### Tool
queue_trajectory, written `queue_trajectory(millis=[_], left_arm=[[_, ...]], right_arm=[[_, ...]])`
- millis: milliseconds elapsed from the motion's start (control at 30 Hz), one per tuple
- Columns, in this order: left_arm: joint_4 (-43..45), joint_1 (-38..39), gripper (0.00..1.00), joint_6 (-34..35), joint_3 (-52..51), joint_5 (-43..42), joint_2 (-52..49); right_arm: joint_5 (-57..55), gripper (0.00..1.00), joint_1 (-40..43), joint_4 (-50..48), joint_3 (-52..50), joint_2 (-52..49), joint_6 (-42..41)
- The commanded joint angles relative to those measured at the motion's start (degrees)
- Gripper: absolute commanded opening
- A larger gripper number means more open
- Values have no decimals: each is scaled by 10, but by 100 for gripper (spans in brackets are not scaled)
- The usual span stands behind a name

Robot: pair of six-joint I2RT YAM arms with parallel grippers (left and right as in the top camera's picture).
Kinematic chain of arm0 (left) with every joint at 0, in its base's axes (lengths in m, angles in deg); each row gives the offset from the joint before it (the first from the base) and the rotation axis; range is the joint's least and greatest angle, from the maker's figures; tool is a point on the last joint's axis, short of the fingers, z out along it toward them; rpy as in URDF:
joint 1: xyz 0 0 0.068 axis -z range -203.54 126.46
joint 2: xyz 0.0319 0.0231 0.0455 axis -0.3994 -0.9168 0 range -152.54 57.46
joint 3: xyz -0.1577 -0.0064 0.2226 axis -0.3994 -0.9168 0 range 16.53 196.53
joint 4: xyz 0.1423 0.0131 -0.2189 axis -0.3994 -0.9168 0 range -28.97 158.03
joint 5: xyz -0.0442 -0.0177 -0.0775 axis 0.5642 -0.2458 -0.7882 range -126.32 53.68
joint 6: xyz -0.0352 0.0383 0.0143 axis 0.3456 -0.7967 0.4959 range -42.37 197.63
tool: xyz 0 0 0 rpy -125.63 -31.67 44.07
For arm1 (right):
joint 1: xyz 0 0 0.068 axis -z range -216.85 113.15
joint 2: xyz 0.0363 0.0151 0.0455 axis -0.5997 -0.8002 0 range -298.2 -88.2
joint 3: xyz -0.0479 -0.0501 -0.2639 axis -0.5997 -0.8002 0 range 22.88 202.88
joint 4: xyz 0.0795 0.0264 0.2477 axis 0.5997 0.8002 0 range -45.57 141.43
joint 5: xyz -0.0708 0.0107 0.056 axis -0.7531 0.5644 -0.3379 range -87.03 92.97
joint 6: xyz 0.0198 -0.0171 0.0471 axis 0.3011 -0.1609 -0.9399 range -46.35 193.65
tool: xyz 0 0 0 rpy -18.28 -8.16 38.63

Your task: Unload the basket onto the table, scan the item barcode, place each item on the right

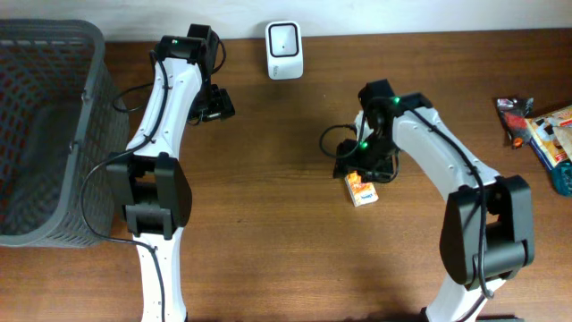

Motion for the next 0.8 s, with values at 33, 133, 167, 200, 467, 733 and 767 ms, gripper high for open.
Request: queue_trajectory(millis=[33,133,167,200,467,733,767], left_arm=[[-1,0,99,5,9,6,-4],[-1,0,99,5,9,6,-4],[-1,0,99,5,9,6,-4],[-1,0,99,5,9,6,-4],[-1,0,99,5,9,6,-4],[-1,0,99,5,9,6,-4],[-1,0,99,5,9,6,-4]], right_arm=[[-93,67,-29,26,3,0,91],[-229,63,-80,6,-33,0,60],[-252,62,-91,-10,-51,0,46],[-265,63,-101,-39,-75,0,45],[-316,35,-97,-96,-109,0,-41],[-145,4,-96,-21,-6,0,-54],[-100,4,-96,3,26,0,-47]])
